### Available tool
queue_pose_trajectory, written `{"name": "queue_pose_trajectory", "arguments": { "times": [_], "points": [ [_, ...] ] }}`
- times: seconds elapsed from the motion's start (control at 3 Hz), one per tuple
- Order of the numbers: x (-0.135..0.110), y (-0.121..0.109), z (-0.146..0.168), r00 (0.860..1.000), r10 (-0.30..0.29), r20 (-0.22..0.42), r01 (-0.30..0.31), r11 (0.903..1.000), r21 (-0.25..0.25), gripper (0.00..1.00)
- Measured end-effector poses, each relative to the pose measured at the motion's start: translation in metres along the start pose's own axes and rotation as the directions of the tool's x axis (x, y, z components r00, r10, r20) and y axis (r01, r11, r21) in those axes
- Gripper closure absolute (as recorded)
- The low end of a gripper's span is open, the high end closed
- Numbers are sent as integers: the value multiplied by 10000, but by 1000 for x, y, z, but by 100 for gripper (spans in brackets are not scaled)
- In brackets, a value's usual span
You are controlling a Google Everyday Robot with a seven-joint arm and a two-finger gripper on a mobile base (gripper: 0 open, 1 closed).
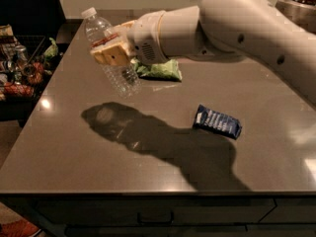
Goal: Place water bottle upright
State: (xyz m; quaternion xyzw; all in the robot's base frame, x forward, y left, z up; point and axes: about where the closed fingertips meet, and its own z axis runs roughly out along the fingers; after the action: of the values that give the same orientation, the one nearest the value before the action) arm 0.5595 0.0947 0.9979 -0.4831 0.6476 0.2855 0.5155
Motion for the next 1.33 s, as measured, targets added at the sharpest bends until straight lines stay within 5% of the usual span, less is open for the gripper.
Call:
{"name": "queue_pose_trajectory", "arguments": {
  "times": [0.33, 1.33],
  "points": [
    [12, -3, -15, 9887, -213, 1486, 134, 9984, 540, 100],
    [48, -1, -34, 9541, -439, 2963, 82, 9927, 1206, 100]
  ]
}}
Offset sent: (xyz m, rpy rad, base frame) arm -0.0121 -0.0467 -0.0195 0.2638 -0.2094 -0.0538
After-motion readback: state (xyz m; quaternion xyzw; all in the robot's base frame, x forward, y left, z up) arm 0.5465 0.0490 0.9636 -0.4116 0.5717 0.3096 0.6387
